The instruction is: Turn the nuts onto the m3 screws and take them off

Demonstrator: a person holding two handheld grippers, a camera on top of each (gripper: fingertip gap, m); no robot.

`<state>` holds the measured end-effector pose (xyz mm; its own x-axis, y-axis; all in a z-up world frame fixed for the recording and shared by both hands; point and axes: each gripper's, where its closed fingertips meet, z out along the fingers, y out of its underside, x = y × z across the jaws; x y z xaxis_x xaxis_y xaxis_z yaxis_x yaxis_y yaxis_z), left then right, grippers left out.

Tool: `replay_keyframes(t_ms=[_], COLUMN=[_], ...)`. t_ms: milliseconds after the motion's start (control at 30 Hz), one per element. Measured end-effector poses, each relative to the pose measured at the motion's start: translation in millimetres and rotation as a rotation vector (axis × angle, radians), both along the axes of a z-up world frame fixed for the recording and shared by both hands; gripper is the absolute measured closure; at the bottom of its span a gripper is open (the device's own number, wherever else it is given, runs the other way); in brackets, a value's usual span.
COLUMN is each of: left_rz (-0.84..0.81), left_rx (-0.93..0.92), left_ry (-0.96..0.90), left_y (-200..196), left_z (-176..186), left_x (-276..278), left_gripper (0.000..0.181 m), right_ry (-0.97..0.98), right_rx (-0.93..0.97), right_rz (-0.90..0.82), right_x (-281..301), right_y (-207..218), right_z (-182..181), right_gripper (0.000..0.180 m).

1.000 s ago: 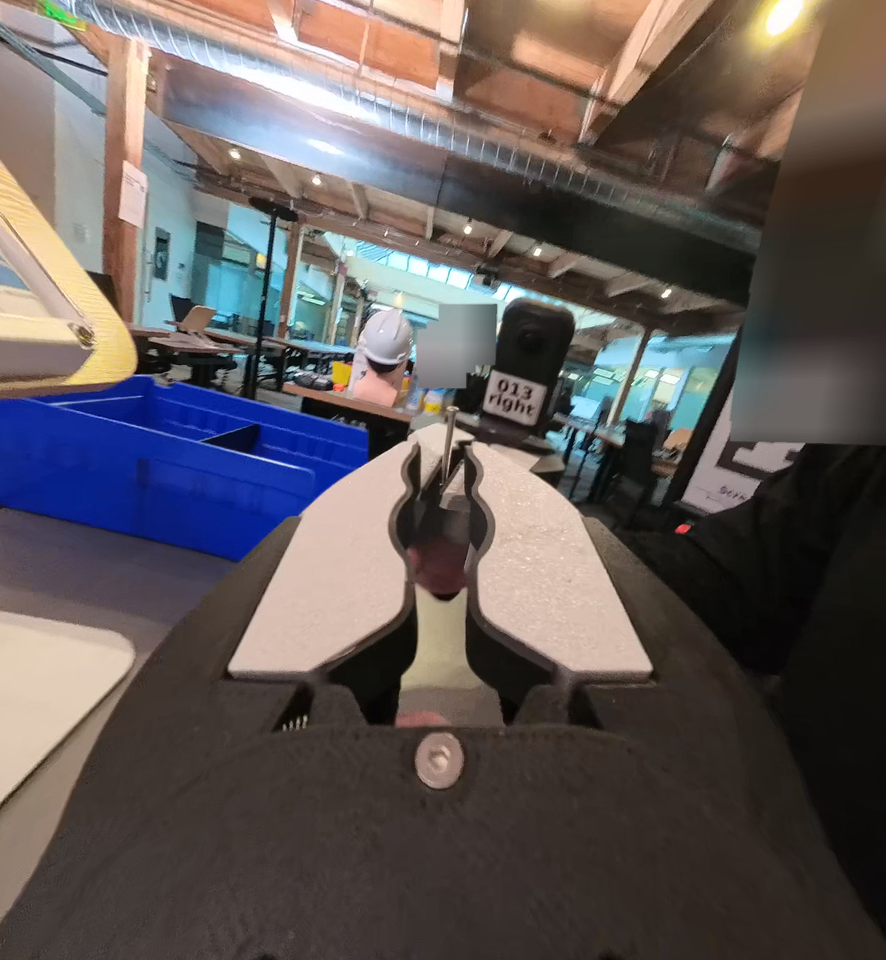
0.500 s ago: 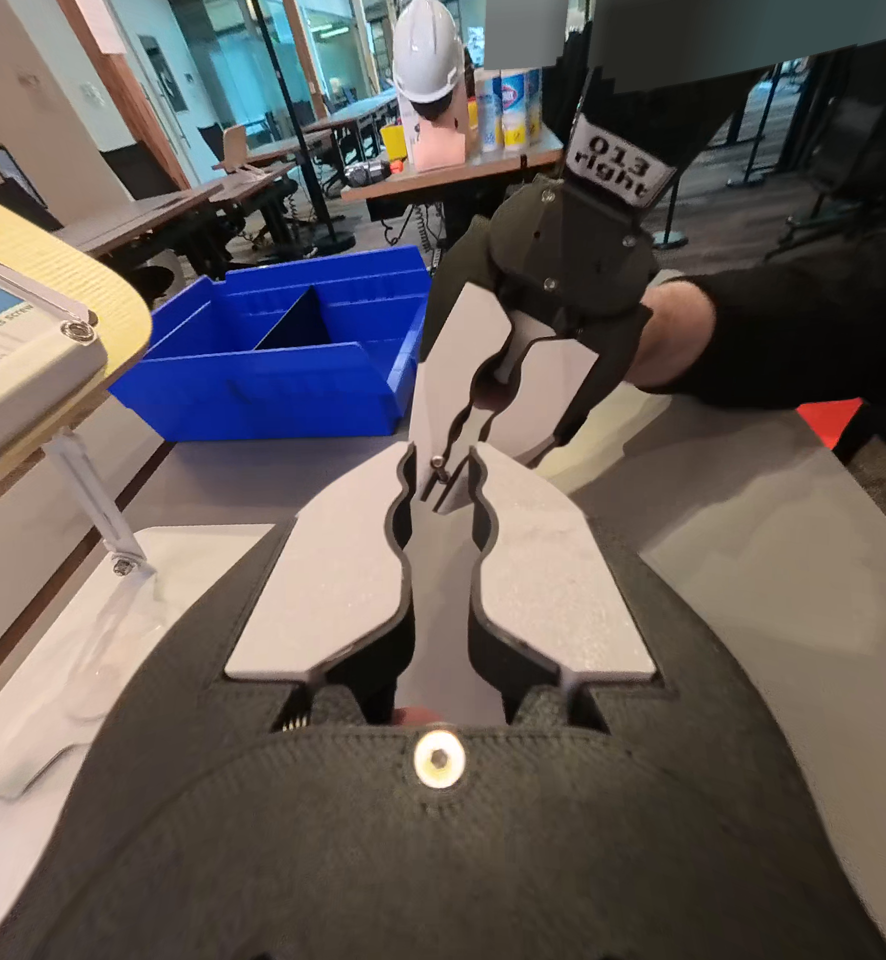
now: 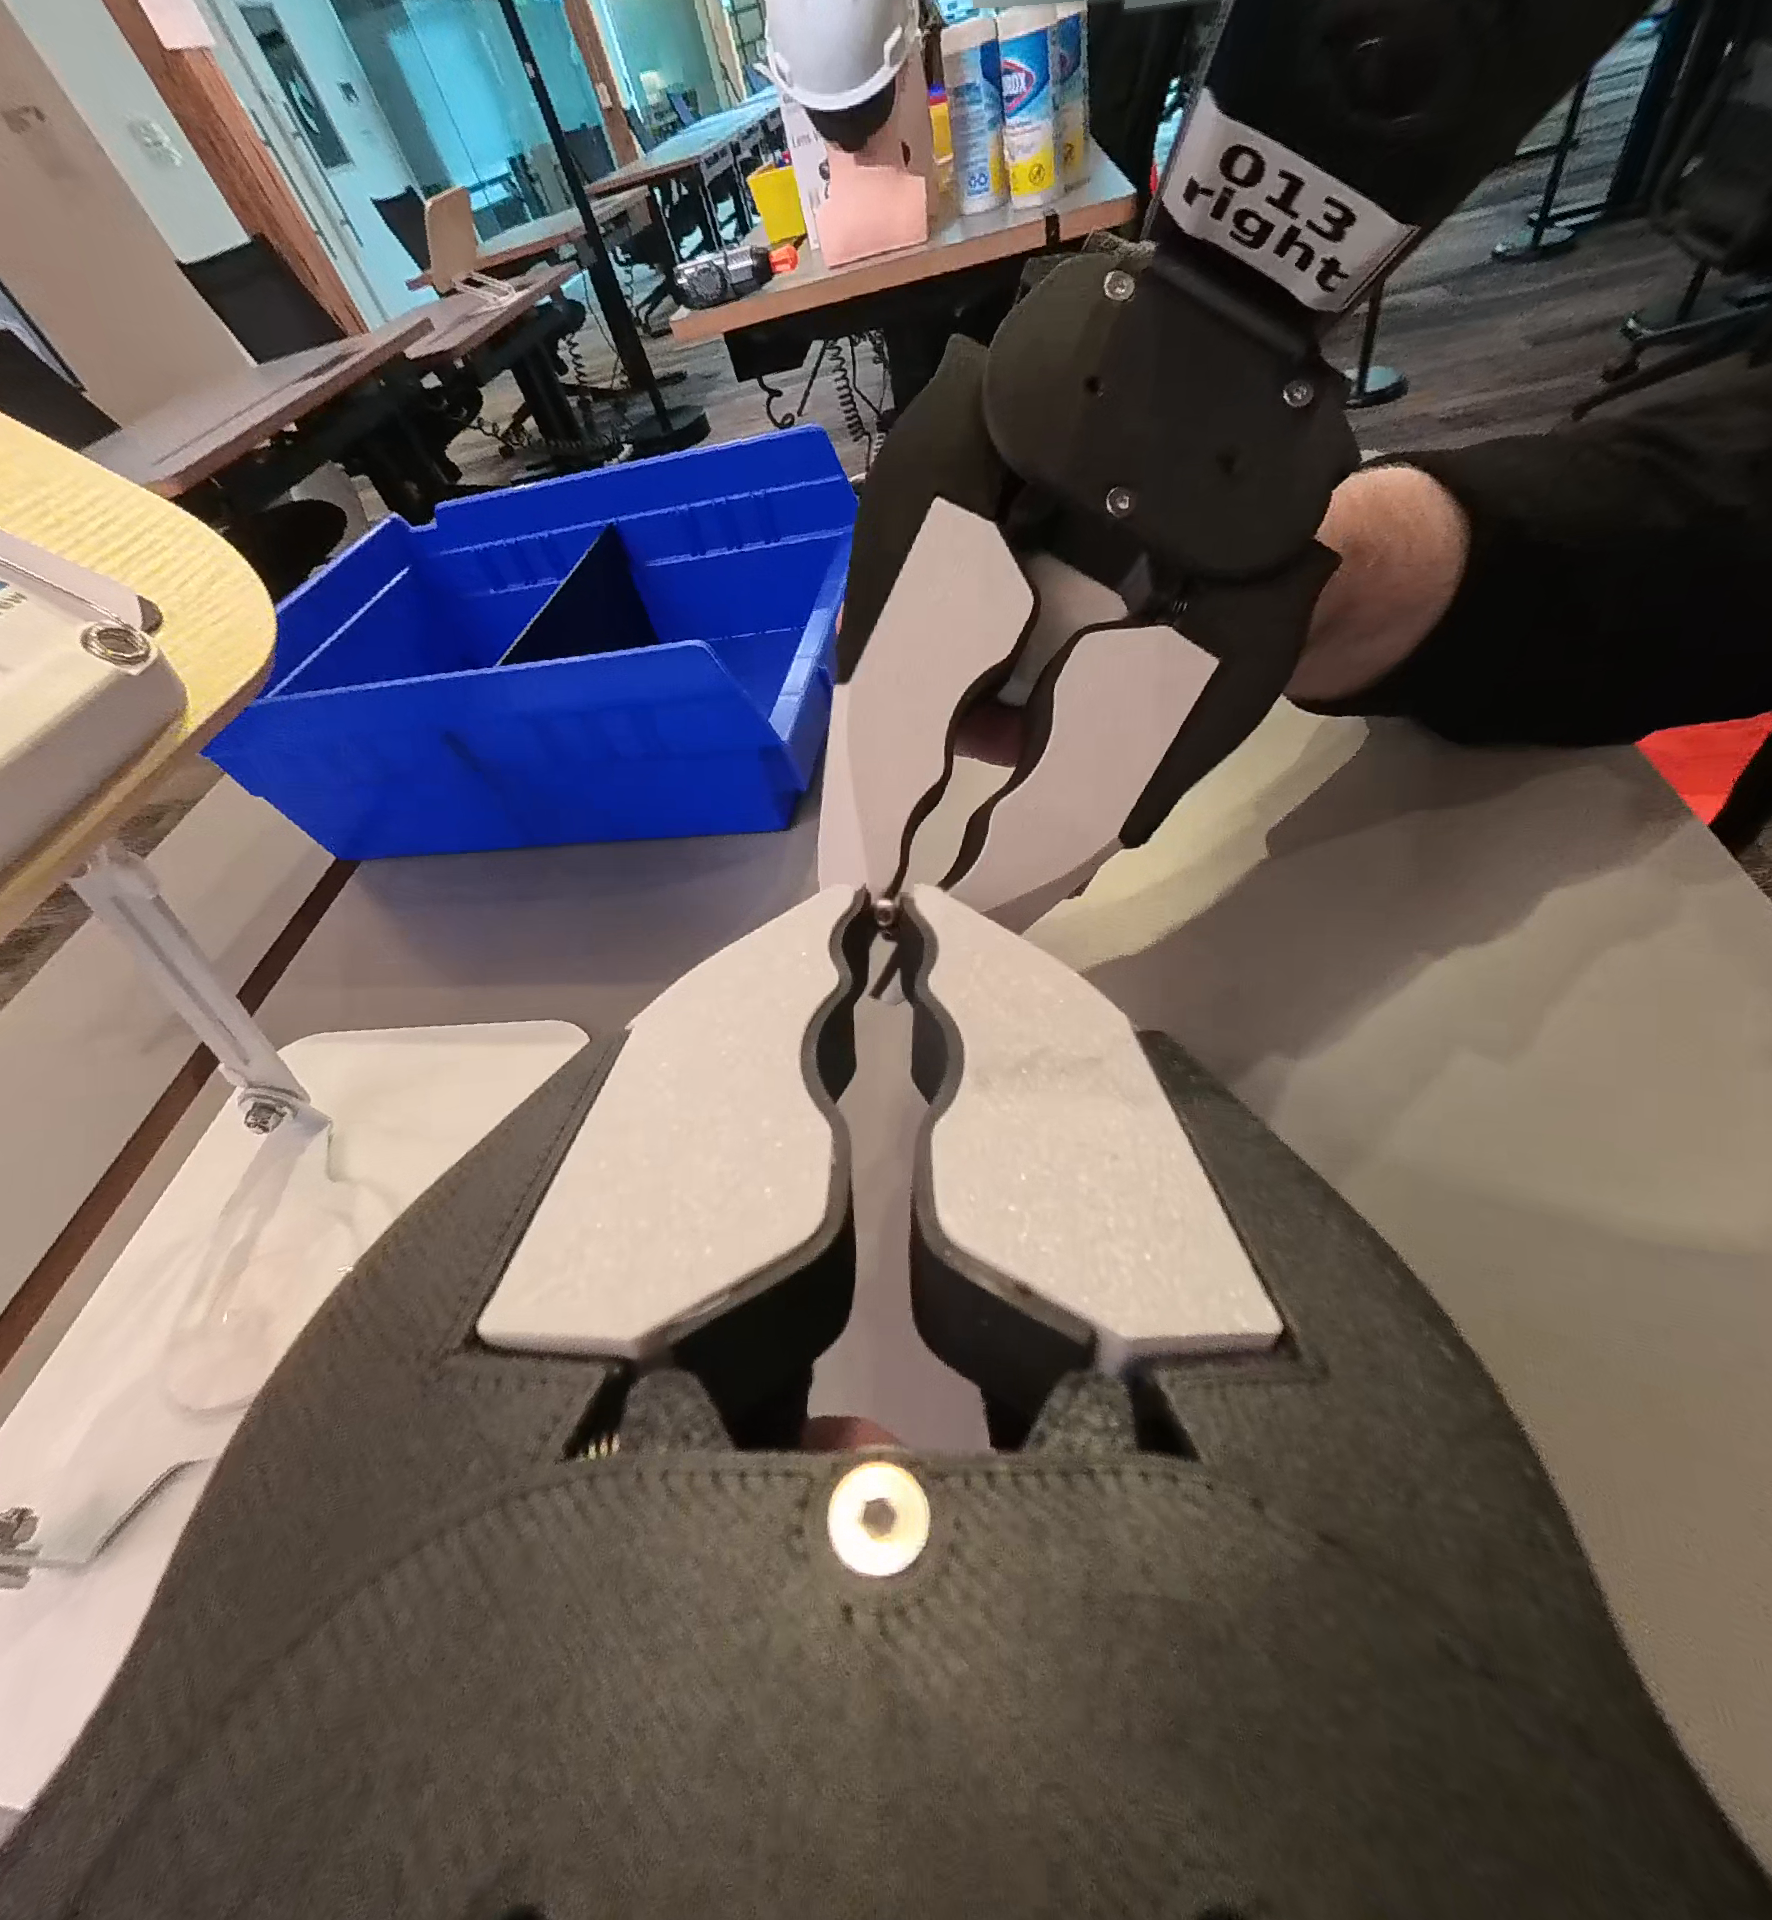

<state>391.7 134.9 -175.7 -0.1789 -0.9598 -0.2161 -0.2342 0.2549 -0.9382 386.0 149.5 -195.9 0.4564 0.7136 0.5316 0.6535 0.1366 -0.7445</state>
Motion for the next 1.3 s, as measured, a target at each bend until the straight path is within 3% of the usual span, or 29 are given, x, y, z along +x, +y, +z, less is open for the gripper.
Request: replay_keyframes(t_ms=[33, 533, 700, 967, 1033, 1200, 1300], left_rz=[-0.004, -0.013, -0.03, -0.02, -0.015, 0.028, 0.014], left_rx=[-0.006, -0.111, -0.213, -0.211, -0.208, -0.217, -0.225], left_ry=[0.001, -0.134, -0.24, -0.244, -0.247, -0.271, -0.279], left_y=[-0.5, 0.9, 4.6, 6.0, 6.6, 14.9, 14.7], left_z=[-0.2, 12.8, 27.5, 26.3, 26.9, 31.4, 33.5], left_x=[0.1, 1.1, -2.9, -1.8, -2.2, -5.7, -7.4], left_gripper=[0.177, 0.178, 0.178, 0.178, 0.178, 0.178, 0.178], right_ry=[-0.002, 0.094, 0.127, 0.166, 0.167, 0.181, 0.206], right_rx=[0.002, 0.016, 0.012, 0.012, 0.014, 0.018, 0.063], right_rz=[-0.002, -0.012, -0.036, 0.003, 0.009, 0.095, 0.062], right_x=[0.6, 2.1, 8.2, -1.2, -1.9, -1.9, 2.5], right_y=[0.1, 1.6, 4.7, -0.9, -1.8, -17.4, -14.2], right_z=[0.1, 12.8, 15.6, 20.6, 21.3, 32.2, 40.5], right_gripper=[0.174, 0.174, 0.16, 0.155, 0.155, 0.18, 0.174])
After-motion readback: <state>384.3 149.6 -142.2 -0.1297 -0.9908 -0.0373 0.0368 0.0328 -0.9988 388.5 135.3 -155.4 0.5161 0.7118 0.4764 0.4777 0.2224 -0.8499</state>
